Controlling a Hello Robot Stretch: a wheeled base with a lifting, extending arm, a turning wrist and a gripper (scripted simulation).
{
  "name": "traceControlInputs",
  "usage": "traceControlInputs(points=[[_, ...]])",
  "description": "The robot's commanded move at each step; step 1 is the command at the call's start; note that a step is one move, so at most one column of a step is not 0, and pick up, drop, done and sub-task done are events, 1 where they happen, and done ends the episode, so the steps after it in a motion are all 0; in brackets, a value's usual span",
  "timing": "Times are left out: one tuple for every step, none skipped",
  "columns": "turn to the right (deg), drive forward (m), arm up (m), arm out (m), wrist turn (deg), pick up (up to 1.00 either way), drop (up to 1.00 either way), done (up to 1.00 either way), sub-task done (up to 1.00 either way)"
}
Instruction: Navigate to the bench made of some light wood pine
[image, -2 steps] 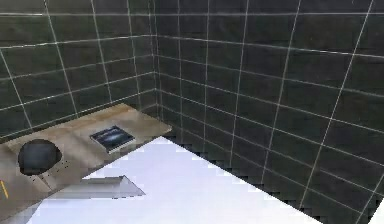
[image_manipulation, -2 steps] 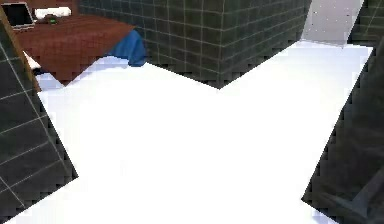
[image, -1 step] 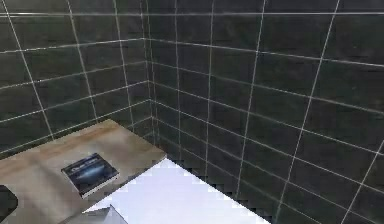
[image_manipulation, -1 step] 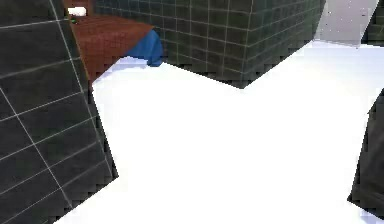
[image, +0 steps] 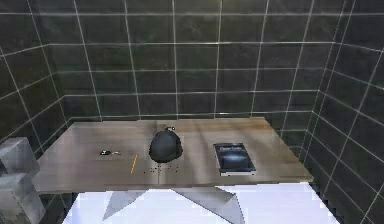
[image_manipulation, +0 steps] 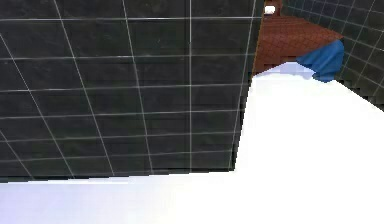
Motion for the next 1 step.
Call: traceControlInputs(points=[[0.0,0.00,0.00,0.00,0.0,0.00,0.00,1.00,0.00]])
